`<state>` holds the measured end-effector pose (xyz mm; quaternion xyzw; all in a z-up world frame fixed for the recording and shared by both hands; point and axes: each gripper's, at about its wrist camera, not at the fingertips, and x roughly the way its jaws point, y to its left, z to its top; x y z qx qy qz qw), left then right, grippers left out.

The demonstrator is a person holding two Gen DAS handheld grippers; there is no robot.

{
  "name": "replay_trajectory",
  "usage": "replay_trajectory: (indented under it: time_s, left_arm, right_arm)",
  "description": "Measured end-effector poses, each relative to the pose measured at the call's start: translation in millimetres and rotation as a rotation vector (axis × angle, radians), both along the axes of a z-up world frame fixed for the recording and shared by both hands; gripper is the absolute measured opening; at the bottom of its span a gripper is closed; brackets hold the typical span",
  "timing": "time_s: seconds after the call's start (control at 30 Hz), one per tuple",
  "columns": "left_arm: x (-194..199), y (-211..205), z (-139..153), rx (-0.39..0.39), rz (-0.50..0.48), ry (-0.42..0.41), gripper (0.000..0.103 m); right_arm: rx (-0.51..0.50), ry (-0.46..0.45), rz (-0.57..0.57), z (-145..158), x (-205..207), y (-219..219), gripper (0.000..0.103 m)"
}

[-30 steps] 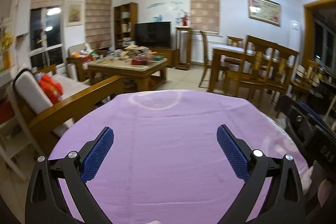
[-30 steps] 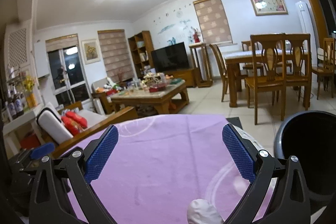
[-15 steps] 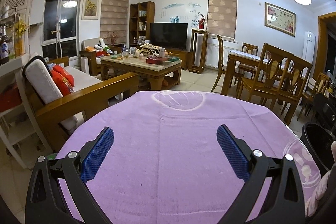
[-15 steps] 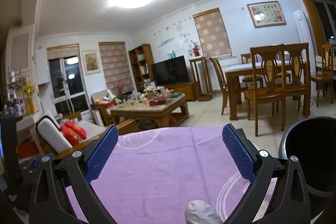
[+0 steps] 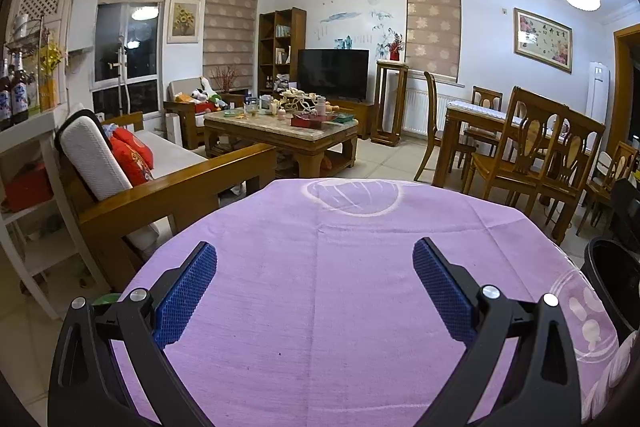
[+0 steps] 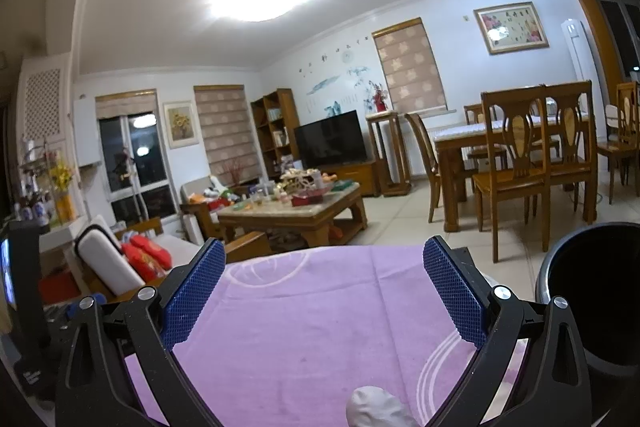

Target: Collect trash

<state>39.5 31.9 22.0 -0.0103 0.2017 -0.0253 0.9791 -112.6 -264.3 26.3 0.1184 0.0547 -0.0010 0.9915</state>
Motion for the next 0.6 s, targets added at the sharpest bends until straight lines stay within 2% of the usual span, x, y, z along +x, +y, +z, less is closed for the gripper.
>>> replay_trajectory:
  time_s: [0.6]
  left_arm:
    - [1.8, 0.3, 3.0, 0.004, -0.002, 0.003, 0.098]
  right_arm:
    - [-0.001, -0.001, 0.004, 1.8, 1.2, -0.9, 0.098]
